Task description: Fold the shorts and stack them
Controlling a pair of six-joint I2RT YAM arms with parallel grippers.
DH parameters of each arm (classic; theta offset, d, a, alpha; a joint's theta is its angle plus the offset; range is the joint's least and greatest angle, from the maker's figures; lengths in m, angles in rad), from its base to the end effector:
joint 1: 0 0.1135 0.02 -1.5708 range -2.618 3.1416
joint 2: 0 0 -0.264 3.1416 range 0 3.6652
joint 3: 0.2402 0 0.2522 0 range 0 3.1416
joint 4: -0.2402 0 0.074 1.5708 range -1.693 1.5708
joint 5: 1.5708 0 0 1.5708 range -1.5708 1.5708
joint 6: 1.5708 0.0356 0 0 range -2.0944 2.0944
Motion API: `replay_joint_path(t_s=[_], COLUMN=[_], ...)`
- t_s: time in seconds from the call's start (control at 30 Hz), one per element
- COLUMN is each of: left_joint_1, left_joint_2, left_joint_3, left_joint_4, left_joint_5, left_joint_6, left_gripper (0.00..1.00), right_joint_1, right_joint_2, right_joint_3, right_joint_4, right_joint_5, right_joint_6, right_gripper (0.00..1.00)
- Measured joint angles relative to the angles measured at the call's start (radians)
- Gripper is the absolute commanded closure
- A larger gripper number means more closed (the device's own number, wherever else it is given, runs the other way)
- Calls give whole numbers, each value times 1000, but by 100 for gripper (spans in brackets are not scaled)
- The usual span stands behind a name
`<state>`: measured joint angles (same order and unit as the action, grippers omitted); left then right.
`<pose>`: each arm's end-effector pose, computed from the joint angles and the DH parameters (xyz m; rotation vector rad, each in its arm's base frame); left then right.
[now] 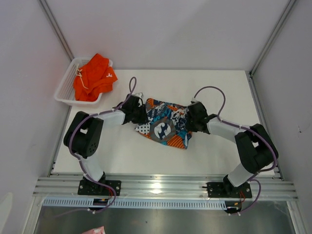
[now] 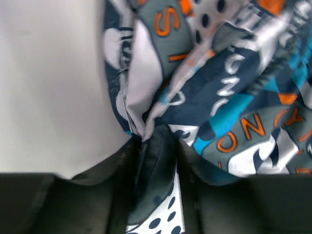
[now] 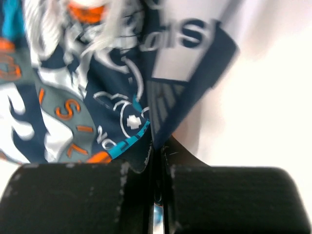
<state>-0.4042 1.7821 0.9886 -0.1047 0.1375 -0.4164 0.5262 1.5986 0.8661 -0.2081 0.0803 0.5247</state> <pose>0.3272 -0.1453 0.1536 0.0455 2.5305 -0.5126 0.2731 0.1553 0.1697 0.0314 2.5382 0.3268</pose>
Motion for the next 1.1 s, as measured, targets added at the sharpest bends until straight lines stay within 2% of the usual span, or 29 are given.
replay_joint_path(t_s=[0.1, 0.23, 0.5, 0.77, 0.9, 1.0, 1.1], left_joint_1=[-53, -149, -379, -594, -670, -713, -740], left_joint_2=[19, 90, 266, 510, 592, 667, 692], left_joint_3=[2, 59, 284, 614, 703, 801, 819], left_joint_4=[35, 88, 130, 143, 195, 225, 265], left_joint_5=[-13, -37, -137, -174, -180, -166, -161], left_joint_6=[-42, -115, -249, -371, -414, -433, -447], left_gripper=[81, 100, 100, 100, 100, 100, 100], right_joint_1=[-67, -172, -309, -488, -542, -588, -653], right_joint_2=[24, 51, 53, 97, 143, 144, 137], right_joint_3=[35, 74, 97, 146, 174, 166, 137], right_joint_4=[-6, -24, -117, -171, -183, -195, -189], right_joint_5=[19, 59, 258, 521, 667, 737, 773], right_joint_6=[-13, -42, -85, -94, -90, -80, -75], right_gripper=[100, 100, 100, 100, 100, 100, 100])
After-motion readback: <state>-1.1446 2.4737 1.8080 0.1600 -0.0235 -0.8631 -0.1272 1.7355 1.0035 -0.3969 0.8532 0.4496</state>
